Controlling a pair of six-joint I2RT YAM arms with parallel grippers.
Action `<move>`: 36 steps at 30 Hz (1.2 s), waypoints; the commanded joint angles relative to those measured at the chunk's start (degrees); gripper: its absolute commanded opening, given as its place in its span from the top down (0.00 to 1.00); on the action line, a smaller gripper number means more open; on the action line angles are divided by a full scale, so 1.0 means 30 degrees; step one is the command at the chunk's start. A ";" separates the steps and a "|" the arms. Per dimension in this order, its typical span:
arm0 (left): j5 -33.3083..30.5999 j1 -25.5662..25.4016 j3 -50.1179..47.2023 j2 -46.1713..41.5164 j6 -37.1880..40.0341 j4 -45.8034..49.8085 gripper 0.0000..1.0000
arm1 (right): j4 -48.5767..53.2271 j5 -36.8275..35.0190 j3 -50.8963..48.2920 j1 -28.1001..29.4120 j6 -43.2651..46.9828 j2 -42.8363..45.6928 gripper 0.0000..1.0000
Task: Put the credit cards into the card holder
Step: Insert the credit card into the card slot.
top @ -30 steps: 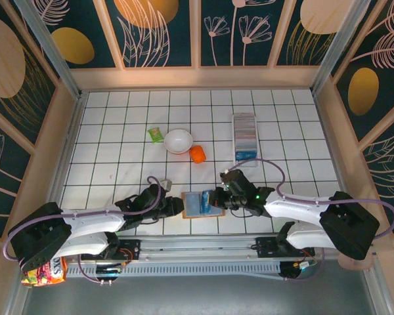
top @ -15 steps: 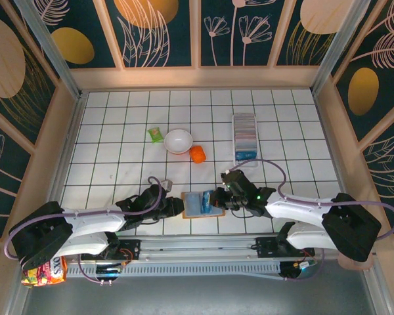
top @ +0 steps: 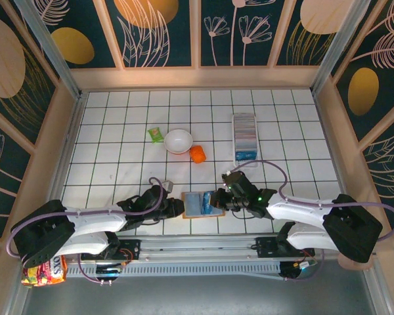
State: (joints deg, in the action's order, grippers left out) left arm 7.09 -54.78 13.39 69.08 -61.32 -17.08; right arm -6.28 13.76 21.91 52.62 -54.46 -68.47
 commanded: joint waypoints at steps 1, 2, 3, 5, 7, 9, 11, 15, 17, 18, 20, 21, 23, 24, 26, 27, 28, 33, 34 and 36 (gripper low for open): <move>0.0214 -0.0149 -0.0068 0.0291 -0.0098 -0.0619 0.76 | -0.1114 0.0318 -0.0402 0.0227 -0.0462 -0.0321 1.00; 0.0229 -0.0162 -0.0105 0.0345 -0.0101 -0.0652 0.76 | -0.1347 0.0422 -0.0466 0.0214 -0.0607 -0.0355 1.00; 0.0199 -0.0144 -0.0095 0.0380 -0.0119 -0.0693 0.76 | -0.1722 0.0584 -0.0582 0.0208 -0.0785 -0.0339 1.00; 0.0174 -0.0177 -0.0097 0.0483 -0.0099 -0.0761 0.76 | -0.2400 0.0766 -0.0810 0.0218 -0.1093 -0.0293 1.00; 0.0185 -0.0175 -0.0107 0.0622 -0.0068 -0.0882 0.76 | -0.2767 0.0831 -0.0904 0.0206 -0.1267 -0.0377 1.00; 0.0286 -0.0170 -0.0126 0.0824 -0.0068 -0.1084 0.76 | -0.3085 0.0949 -0.0991 0.0229 -0.1403 -0.0463 1.00; 0.0319 -0.0170 -0.0157 0.1036 -0.0096 -0.1222 0.77 | -0.3346 0.1005 -0.1127 0.0210 -0.1661 -0.0469 1.00; 0.0473 -0.0222 -0.0010 0.1457 0.0045 -0.1374 0.77 | -0.4150 0.1075 -0.1419 0.0184 -0.2240 -0.0468 1.00; 0.0377 -0.0215 -0.0091 0.1524 0.0016 -0.1408 0.78 | -0.4602 0.0813 -0.1684 0.0192 -0.2630 -0.0501 1.00; 0.0346 -0.0222 -0.0170 0.1498 0.0006 -0.1446 0.78 | -0.5258 0.0804 -0.1968 0.0184 -0.2987 -0.0540 1.00; 0.0341 -0.0210 -0.0214 0.1451 -0.0009 -0.1417 0.78 | -0.6294 0.0826 -0.2437 0.0184 -0.3553 -0.0626 1.00; 0.0400 -0.0217 -0.0237 0.1466 0.0029 -0.1406 0.78 | -0.6527 0.0888 -0.2529 0.0184 -0.3714 -0.0673 1.00; 0.0311 -0.0224 -0.0342 0.1411 0.0083 -0.1314 0.78 | -0.6825 0.0978 -0.2670 0.0170 -0.3899 -0.0699 1.00; 0.0260 -0.0232 -0.0439 0.1385 0.0107 -0.1328 0.78 | -0.6938 0.0986 -0.2750 0.0184 -0.3968 -0.0605 1.00; 0.0050 -0.0226 -0.0577 0.1334 0.0046 -0.1356 0.78 | -0.6984 0.0929 -0.2948 0.0185 -0.4133 -0.0367 1.00; -0.0022 -0.0236 -0.0644 0.1278 -0.0022 -0.1406 0.79 | -0.6954 0.0839 -0.3082 0.0184 -0.4212 -0.0157 1.00; -0.0069 -0.0254 -0.0777 0.1186 -0.0173 -0.1516 0.80 | -0.6972 0.0751 -0.3211 0.0184 -0.4284 0.0050 1.00; -0.0094 -0.0254 -0.0965 0.0801 -0.0365 -0.1627 0.80 | -0.6762 -0.0055 -0.3632 0.0178 -0.4099 0.0963 1.00; -0.0134 -0.0246 -0.0920 0.0741 -0.0361 -0.1570 0.80 | -0.6876 -0.0087 -0.3698 0.0141 -0.4168 0.0949 1.00; -0.0085 -0.0255 -0.0918 0.0755 -0.0507 -0.1641 0.80 | -0.7216 -0.0017 -0.3768 0.0098 -0.4201 0.0755 1.00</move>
State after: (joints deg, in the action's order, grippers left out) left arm 6.83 -54.89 11.60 71.09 -61.80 -22.35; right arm -25.06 15.42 11.33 52.62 -66.43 -66.50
